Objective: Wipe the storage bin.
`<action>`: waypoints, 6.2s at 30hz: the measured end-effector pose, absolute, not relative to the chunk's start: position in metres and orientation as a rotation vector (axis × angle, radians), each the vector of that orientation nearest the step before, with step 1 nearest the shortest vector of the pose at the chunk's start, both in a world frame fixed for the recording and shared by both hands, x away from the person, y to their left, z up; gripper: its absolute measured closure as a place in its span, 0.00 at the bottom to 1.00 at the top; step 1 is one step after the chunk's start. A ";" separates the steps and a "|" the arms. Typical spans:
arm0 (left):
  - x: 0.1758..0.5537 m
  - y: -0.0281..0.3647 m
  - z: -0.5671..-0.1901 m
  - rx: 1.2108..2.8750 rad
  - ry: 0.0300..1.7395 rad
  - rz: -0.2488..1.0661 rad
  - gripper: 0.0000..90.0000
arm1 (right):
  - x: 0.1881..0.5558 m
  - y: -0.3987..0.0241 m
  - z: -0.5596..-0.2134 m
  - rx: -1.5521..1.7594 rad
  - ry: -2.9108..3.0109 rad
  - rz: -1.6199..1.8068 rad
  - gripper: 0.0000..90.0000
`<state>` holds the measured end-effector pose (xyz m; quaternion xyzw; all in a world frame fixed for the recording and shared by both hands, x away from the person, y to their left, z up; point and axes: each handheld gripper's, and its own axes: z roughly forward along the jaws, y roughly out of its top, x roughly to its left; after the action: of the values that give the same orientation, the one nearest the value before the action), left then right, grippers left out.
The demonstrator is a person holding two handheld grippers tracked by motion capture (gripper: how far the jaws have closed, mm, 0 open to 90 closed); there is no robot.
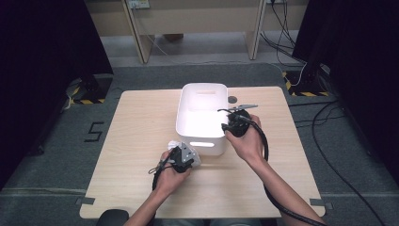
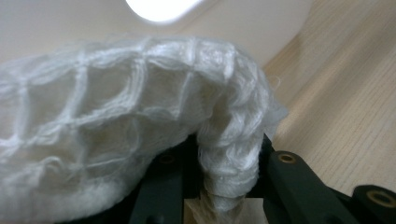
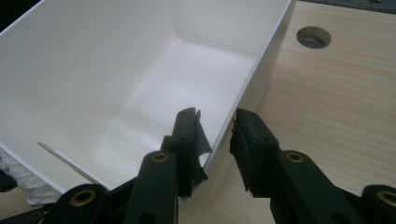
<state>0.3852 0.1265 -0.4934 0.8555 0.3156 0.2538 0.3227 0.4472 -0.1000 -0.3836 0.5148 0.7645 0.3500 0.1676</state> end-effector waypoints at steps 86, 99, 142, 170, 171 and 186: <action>0.383 0.107 -0.455 2.135 0.850 0.638 0.82 | 0.447 -0.098 -0.383 1.450 2.172 1.015 0.77; 0.387 0.102 -0.476 2.184 0.860 0.620 0.82 | 0.446 -0.098 -0.382 1.448 2.172 1.019 0.77; 0.386 0.094 -0.462 2.146 0.802 0.639 0.82 | 0.447 -0.098 -0.383 1.453 2.168 1.032 0.77; 0.382 0.092 -0.437 2.092 0.783 0.646 0.82 | 0.447 -0.098 -0.383 1.455 2.166 1.031 0.77; 0.382 0.092 -0.437 2.085 0.784 0.643 0.82 | 0.447 -0.098 -0.383 1.456 2.166 1.031 0.77; 0.382 0.089 -0.432 2.083 0.782 0.643 0.82 | 0.447 -0.098 -0.383 1.452 2.165 1.032 0.77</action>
<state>0.3823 0.0892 -0.4317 0.8240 0.3091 0.2543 0.4011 0.4470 -0.0979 -0.3825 0.5105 0.7613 0.3627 0.1681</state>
